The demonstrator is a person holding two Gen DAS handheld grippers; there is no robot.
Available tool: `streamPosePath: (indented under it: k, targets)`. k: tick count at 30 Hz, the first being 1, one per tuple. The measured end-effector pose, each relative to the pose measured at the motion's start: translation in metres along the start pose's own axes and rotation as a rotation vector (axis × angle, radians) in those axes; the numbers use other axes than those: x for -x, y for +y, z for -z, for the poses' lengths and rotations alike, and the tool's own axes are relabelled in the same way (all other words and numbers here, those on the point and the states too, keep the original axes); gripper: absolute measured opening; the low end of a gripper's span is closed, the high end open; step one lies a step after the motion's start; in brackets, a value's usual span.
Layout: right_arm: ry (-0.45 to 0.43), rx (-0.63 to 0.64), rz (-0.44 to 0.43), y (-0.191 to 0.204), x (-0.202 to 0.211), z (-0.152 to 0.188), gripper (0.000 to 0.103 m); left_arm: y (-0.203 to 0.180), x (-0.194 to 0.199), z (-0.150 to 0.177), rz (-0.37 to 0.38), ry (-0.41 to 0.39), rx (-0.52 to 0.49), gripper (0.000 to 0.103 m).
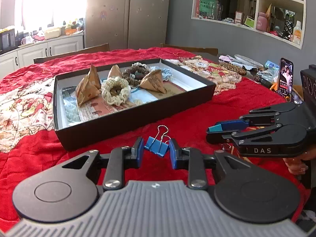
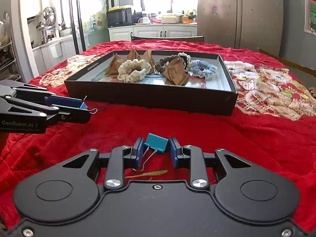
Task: Organize objects
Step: 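Lift both binder clips and carry them over the black box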
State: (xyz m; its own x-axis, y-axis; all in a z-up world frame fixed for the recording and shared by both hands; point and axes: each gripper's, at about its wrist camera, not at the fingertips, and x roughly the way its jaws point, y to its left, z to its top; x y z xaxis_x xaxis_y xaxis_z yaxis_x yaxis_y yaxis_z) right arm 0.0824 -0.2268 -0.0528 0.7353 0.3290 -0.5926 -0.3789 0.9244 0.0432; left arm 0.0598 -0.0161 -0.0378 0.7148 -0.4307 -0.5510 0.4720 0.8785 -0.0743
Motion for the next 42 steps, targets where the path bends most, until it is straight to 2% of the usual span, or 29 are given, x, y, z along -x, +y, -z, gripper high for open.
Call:
streamPosePath:
  k: [17,29,42]
  targets:
    - [-0.088,0.001,-0.03,-0.003,0.021,-0.032,0.027,-0.009,0.003,-0.03,0.002,-0.066,-0.009,0.031]
    - [-0.181,0.019,0.007,-0.014,0.029,-0.066,0.027,-0.008,-0.005,-0.055,-0.013,-0.112,0.002,0.031]
    - [-0.211,-0.029,0.058,-0.049,0.003,-0.114,0.027,-0.002,-0.035,-0.093,-0.064,-0.147,0.039,0.031]
